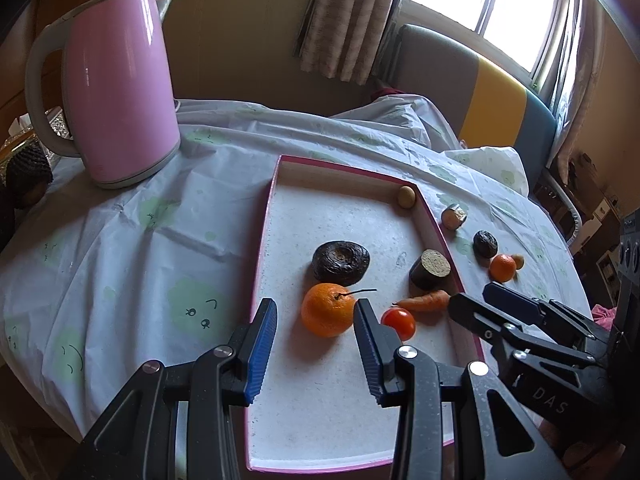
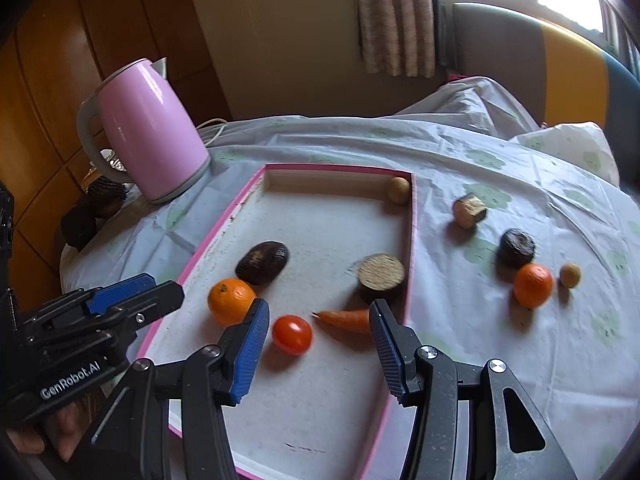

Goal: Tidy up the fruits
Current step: 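Grasp the large orange with the right gripper while the left moves toward the wooden cube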

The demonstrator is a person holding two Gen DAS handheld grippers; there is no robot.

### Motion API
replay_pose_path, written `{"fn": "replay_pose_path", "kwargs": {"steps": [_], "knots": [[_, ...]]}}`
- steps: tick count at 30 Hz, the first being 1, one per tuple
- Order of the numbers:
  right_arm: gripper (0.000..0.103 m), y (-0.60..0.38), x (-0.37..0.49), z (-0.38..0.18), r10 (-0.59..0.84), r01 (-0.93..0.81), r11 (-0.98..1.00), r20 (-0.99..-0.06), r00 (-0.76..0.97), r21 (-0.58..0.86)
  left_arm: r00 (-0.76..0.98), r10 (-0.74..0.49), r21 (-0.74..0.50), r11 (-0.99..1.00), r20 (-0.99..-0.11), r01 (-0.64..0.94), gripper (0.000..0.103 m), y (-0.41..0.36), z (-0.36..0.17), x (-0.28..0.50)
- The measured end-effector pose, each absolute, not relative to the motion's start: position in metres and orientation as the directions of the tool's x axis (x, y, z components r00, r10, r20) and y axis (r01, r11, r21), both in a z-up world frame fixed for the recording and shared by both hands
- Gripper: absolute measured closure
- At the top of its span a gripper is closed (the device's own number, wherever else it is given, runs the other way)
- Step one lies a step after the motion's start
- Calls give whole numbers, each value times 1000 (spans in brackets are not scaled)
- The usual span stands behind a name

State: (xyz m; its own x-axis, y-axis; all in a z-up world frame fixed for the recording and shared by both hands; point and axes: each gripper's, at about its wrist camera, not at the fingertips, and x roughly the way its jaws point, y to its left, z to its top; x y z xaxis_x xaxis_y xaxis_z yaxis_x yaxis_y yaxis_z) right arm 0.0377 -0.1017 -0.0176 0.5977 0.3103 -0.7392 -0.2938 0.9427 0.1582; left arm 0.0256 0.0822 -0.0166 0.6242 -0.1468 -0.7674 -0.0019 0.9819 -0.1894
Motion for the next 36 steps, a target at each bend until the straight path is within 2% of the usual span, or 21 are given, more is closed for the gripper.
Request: {"fn": "replay_pose_path", "kwargs": {"steps": [15, 17, 19, 36], "knots": [[49, -201, 23, -37, 163, -45, 984, -770, 617, 172, 605, -187, -174, 982, -774, 80, 63, 55, -18, 25], [54, -212, 22, -39, 144, -19, 986, -771, 621, 168, 599, -190, -168, 981, -778, 92, 63, 51, -19, 24], [54, -221, 21, -41, 129, 5, 986, -772, 623, 169, 593, -192, -162, 981, -782, 104, 63, 46, -21, 25], [55, -250, 34, -58, 120, 70, 976, -783, 611, 204, 553, -213, -125, 973, -805, 193, 63, 4, -24, 43]]}}
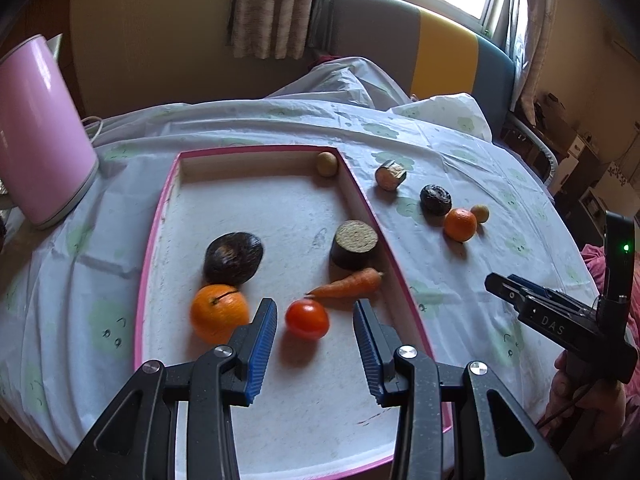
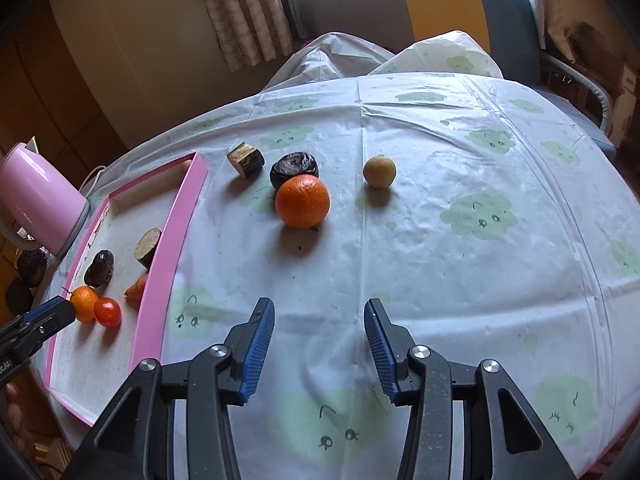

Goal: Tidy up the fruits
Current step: 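Grasp the large orange with the right gripper while the left moves toward the wooden cube, then grasp the dark-topped wooden cube with the left gripper while the right holds the orange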

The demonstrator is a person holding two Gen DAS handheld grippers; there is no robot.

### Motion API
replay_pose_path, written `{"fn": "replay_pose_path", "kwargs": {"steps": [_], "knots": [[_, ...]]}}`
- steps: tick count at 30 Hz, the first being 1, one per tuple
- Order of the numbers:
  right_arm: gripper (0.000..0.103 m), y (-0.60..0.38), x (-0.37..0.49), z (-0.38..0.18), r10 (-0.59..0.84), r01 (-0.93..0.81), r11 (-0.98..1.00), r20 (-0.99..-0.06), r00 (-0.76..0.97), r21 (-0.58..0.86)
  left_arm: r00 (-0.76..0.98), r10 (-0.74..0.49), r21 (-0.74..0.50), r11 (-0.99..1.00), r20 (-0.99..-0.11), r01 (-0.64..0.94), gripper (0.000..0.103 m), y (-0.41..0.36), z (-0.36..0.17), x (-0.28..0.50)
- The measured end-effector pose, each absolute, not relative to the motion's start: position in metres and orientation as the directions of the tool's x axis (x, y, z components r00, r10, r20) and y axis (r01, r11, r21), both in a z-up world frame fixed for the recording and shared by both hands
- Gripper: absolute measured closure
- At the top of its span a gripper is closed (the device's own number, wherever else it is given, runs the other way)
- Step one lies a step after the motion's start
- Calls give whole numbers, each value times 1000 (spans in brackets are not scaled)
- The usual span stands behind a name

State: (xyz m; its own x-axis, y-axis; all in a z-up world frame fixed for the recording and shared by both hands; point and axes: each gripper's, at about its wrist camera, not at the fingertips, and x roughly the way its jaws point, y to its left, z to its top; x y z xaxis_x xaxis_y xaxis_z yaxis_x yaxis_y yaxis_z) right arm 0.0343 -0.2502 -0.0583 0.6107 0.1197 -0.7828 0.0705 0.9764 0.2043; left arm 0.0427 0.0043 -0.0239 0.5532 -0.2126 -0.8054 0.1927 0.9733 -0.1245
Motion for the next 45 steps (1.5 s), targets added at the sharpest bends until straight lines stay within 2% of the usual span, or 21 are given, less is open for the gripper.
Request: {"fn": "replay_pose_path", "kwargs": {"steps": [11, 28, 30, 31, 45], "knots": [[55, -242, 75, -53, 136, 38, 978, -767, 627, 204, 544, -240, -130, 964, -804, 234, 63, -21, -21, 64], [53, -230, 112, -65, 93, 1, 993, -772, 629, 120, 536, -264, -140, 955, -802, 262, 63, -47, -20, 101], [57, -230, 113, -66, 87, 6, 993, -772, 630, 116, 533, -265, -142, 955, -804, 260, 63, -51, -20, 106], [64, -231, 113, -67, 86, 6, 993, -770, 632, 116, 534, -265, -142, 955, -803, 260, 63, -53, -20, 109], [64, -229, 113, -66, 88, -24, 995, -767, 636, 95, 512, -270, -141, 951, -816, 276, 63, -84, -28, 155]]}}
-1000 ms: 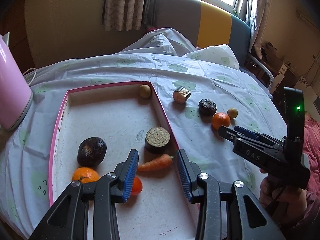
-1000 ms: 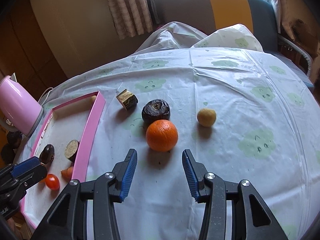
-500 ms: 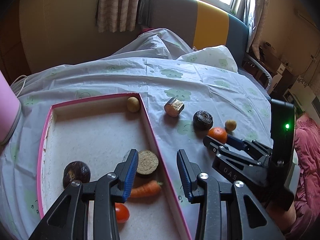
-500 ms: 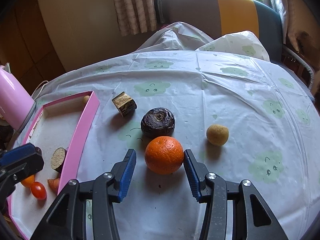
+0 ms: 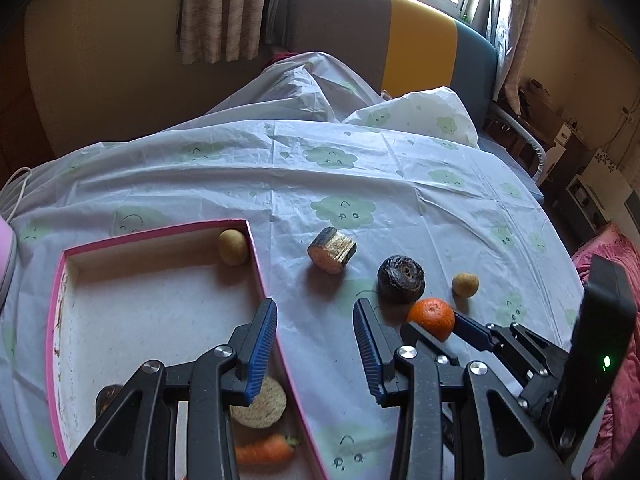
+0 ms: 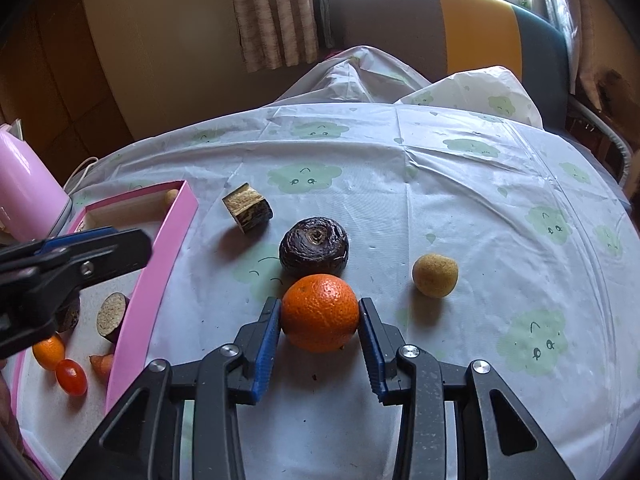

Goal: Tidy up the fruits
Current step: 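Grasp the dark-topped wooden cube with the left gripper while the right holds the orange, then carry the cube into the tray and open the left gripper while the right holds the orange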

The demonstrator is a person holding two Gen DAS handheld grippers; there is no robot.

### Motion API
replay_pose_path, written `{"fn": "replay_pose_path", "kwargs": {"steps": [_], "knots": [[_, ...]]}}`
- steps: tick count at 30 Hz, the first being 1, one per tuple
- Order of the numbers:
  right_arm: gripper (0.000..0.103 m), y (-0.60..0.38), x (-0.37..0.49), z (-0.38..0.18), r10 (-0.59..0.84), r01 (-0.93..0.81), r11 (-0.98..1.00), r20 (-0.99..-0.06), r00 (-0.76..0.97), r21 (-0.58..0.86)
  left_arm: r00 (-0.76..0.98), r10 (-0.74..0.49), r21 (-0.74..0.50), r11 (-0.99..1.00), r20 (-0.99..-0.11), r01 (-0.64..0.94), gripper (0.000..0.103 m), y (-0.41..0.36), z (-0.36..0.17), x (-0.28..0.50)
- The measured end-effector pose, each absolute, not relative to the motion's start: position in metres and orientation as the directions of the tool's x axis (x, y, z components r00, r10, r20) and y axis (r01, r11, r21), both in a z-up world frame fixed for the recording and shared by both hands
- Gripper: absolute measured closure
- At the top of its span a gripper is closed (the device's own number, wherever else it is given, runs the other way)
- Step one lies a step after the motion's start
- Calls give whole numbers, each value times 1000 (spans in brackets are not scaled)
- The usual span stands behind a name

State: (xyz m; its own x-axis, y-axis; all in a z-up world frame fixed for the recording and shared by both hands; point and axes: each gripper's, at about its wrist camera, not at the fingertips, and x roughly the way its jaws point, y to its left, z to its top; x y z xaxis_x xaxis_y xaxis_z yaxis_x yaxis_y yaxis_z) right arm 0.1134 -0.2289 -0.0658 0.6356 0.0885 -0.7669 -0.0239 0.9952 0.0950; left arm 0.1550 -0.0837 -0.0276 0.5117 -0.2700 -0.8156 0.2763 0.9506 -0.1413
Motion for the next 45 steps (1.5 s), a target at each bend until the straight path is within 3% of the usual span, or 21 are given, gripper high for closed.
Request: {"fn": "replay_pose_path", "kwargs": {"steps": [9, 18, 24, 26, 45], "knots": [[64, -227, 115, -66, 84, -45, 996, -764, 640, 72, 480, -278, -153, 947, -832, 282, 63, -104, -36, 190], [64, -225, 118, -66, 89, -61, 996, -761, 643, 65, 429, -284, -178, 946, -858, 270, 55, -117, -54, 217], [64, -222, 119, -66, 89, -67, 996, -759, 645, 60, 400, -272, -190, 954, -875, 234, 55, -118, -71, 230], [64, -222, 119, -66, 89, -66, 996, -759, 645, 60, 393, -278, -199, 952, -877, 231, 62, -118, -77, 233], [65, -225, 100, -64, 101, -38, 994, -779, 619, 98, 488, -262, -136, 951, -833, 278, 63, -100, -38, 166]]}}
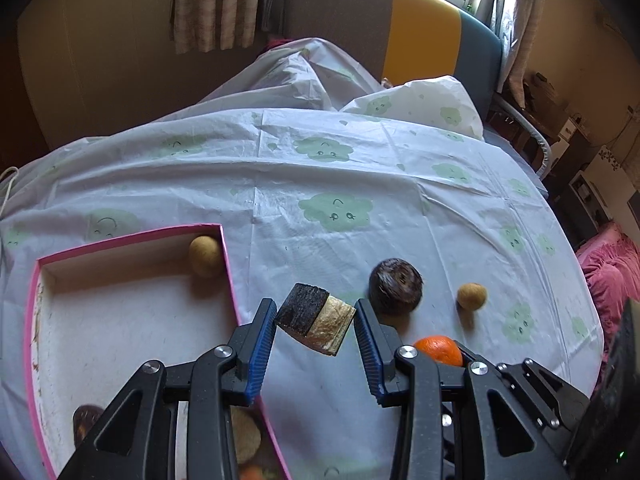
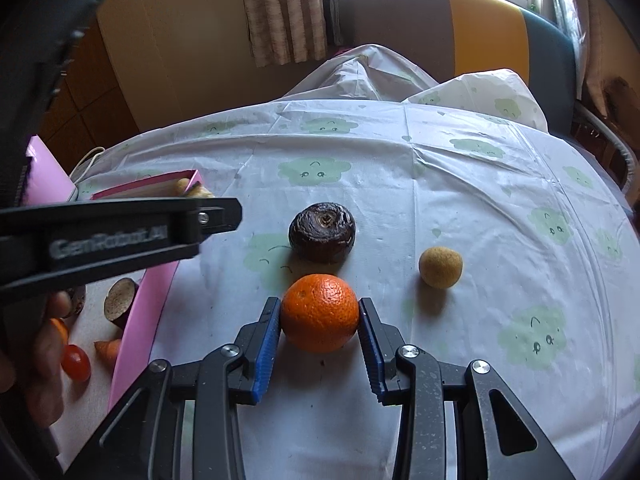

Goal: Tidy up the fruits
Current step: 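Carry the cube into the tray and open the left gripper while the right holds the orange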

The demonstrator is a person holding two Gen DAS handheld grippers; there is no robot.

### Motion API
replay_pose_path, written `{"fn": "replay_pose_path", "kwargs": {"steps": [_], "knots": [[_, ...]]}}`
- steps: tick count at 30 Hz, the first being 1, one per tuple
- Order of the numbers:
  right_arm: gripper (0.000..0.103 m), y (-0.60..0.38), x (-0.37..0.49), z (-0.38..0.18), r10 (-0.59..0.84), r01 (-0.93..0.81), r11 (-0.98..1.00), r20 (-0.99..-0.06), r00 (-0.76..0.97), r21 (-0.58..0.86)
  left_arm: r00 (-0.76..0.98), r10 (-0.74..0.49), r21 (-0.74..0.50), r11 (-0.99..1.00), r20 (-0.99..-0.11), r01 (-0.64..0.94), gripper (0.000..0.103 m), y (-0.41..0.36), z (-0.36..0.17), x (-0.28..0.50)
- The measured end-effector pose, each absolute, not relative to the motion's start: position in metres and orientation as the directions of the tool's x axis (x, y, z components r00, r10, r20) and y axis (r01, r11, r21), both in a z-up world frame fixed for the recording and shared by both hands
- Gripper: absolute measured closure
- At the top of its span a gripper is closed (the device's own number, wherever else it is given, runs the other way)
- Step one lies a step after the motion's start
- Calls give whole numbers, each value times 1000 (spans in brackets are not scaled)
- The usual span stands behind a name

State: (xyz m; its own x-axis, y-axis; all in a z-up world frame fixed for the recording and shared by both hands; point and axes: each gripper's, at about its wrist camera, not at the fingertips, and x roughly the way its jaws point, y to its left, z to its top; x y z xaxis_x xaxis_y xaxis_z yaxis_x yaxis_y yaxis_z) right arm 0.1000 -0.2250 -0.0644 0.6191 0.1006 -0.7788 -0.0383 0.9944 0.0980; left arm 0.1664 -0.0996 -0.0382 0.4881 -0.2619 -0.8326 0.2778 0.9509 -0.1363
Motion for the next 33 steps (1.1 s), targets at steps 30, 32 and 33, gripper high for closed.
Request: {"fn": "replay_pose_path", "kwargs": {"steps": [30, 32, 33], "knots": [[65, -227, 36, -62, 72, -13, 997, -793, 605, 81, 557, -254, -166, 965, -790, 205, 63, -30, -12, 77], [65, -226, 34, -62, 70, -13, 997, -794, 604, 78, 563, -249, -175, 967, -788, 183, 63, -16, -13, 74], [65, -225, 33, -62, 69, -14, 997, -794, 604, 75, 567, -242, -175, 970, -788, 170, 63, -9, -14, 72]]}}
